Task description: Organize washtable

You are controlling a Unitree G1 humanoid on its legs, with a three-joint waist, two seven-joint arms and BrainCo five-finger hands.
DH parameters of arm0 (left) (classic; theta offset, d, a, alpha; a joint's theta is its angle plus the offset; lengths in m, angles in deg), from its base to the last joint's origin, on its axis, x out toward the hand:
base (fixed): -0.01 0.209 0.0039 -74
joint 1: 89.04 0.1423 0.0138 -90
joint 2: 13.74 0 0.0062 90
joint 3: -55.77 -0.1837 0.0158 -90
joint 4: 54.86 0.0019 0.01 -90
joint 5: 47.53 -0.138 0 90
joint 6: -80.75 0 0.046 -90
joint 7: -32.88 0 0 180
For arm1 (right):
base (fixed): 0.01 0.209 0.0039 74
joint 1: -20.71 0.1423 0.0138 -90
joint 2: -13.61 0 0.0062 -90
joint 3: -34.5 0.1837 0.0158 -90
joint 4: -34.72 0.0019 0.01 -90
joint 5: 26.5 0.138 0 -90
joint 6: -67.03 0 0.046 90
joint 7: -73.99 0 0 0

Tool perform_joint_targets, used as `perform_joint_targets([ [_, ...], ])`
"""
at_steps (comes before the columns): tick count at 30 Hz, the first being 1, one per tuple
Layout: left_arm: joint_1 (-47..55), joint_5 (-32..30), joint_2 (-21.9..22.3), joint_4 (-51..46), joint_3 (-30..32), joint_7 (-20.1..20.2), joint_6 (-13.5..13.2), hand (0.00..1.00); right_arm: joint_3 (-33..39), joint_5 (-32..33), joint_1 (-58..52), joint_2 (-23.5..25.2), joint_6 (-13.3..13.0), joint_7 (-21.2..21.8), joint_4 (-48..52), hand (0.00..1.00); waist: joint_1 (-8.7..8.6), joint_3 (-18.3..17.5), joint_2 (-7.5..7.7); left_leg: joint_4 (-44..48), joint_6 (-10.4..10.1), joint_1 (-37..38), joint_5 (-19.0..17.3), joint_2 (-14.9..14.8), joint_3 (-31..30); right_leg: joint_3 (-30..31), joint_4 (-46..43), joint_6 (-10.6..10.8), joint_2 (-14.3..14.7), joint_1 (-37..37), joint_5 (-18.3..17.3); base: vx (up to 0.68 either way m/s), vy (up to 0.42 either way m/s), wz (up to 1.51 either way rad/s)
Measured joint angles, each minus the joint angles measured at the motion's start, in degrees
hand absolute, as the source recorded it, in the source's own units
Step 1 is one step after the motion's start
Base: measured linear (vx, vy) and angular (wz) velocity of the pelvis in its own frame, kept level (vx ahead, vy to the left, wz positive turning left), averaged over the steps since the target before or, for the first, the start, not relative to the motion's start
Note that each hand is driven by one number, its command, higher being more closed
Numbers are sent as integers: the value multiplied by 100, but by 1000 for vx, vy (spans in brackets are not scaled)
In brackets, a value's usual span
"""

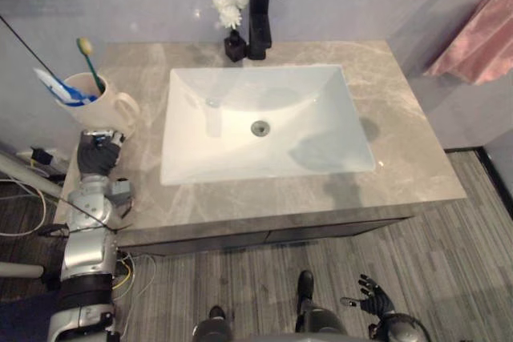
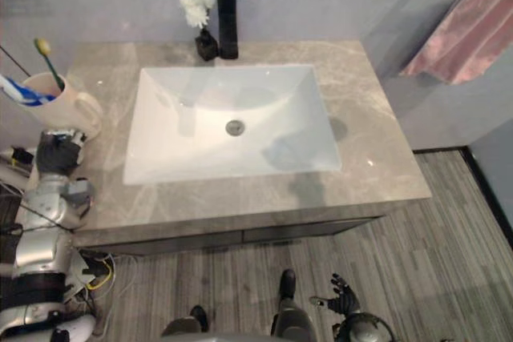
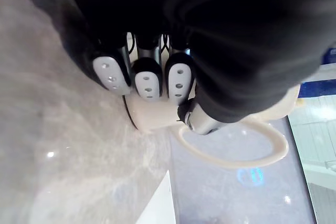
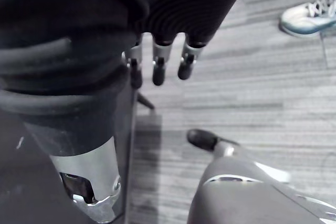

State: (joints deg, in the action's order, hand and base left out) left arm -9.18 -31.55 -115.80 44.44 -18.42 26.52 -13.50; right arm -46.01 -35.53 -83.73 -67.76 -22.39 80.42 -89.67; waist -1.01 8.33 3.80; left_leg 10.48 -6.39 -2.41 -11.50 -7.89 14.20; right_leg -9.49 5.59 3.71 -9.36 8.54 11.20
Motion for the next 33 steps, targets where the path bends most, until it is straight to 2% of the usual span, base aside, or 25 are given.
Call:
perform_joint_targets([
  [12,-140,-81,1,-9,1,-23,17,100,1,13,-12,21,2,-20,238,0,5,14,45,84,2,-130,-16,-36,26,55,-3,-9,26,114,61,-15,-14,-2],
  [25,-155,-80,11,-90,22,-138,-4,100,4,56,-135,37,4,-49,440,0,28,19,79,270,-102,-235,-167,-243,160,156,-4,-40,209,183,84,-22,-39,-6],
  [29,-238,-78,7,-202,83,-158,-3,100,4,63,-137,139,5,-51,446,0,32,30,161,437,-130,-302,-265,-374,200,183,-4,-75,313,224,73,-17,-43,-10],
  [33,-277,-75,7,-262,83,-160,-16,100,5,76,-137,144,5,-54,455,0,22,29,172,477,-140,-364,-242,-412,220,197,-5,-81,345,287,78,1,-41,-4],
])
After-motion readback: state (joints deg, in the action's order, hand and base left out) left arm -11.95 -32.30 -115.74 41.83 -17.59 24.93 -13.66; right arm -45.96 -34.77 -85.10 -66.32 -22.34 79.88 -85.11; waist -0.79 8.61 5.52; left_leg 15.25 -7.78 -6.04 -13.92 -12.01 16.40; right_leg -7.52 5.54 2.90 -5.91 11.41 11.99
